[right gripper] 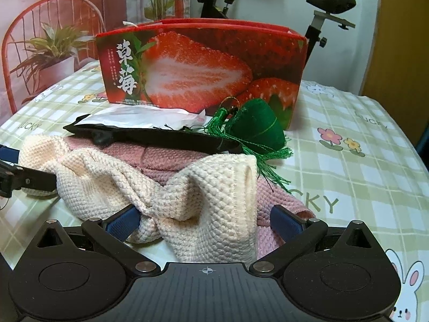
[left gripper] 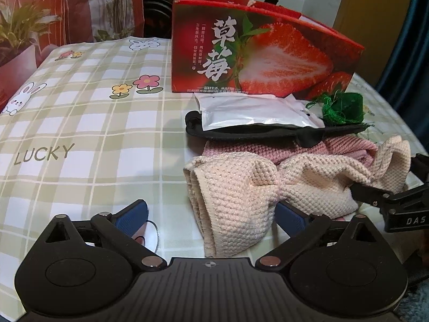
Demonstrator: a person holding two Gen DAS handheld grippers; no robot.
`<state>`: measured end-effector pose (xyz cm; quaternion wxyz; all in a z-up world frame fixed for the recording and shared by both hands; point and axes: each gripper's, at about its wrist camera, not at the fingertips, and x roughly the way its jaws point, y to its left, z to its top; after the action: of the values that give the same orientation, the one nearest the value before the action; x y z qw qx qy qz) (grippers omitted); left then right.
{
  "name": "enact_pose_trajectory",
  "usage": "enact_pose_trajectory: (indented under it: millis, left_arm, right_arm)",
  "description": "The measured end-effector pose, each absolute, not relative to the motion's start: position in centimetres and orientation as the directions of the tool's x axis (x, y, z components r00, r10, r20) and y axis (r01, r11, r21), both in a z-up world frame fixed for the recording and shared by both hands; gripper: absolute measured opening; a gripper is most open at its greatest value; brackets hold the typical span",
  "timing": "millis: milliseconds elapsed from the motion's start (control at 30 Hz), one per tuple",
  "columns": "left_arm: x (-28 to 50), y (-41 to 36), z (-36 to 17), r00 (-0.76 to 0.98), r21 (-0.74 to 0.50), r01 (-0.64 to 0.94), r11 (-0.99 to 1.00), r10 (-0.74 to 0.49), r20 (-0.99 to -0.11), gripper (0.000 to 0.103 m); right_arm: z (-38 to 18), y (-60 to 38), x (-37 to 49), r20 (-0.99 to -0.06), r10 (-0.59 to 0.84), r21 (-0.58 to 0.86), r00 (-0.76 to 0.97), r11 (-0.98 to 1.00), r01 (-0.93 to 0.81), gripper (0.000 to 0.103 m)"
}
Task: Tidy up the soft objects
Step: 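Lower the left gripper onto the cream waffle towel and grasp it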
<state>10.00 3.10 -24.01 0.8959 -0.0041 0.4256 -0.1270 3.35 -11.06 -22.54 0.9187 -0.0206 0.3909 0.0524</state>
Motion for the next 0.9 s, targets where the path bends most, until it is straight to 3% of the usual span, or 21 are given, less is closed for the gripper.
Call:
enact_pose_trajectory:
  millis: [200, 367, 633, 900]
  left_arm:
    - [9.0, 2.9, -23.0, 0.631, -0.149, 0.289, 0.946, -0.305, -0.713, 0.069]
    - [8.9, 3.3, -22.9, 0.626, -0.194, 0.281, 0.940, -0.333, -0.706, 0.058]
    - [9.3, 3.9, -23.2, 0.613, -0.238, 0.262, 0.935, -0.352, -0.707, 0.056]
    - [9.4, 4.2, -23.5, 0.608, -0.251, 0.253, 0.934, -0.355, -0.710, 0.056]
  right_arm:
    - [-21.2, -9.9, 2.1, -0.672, 0.113, -0.037, 0.732, 0.982, -0.185, 0.100]
    - [-20.0, -9.9, 1.5, -0.652, 0.141, -0.021, 0.745, 0.979, -0.203, 0.094]
    - [-19.6, -12.1, 1.3, -0.645, 0.174, 0.096, 0.744, 0.985, -0.146, 0.066]
    - [-20.0, -11.7, 1.3, -0.658, 0.184, 0.100, 0.730, 0.982, -0.158, 0.056]
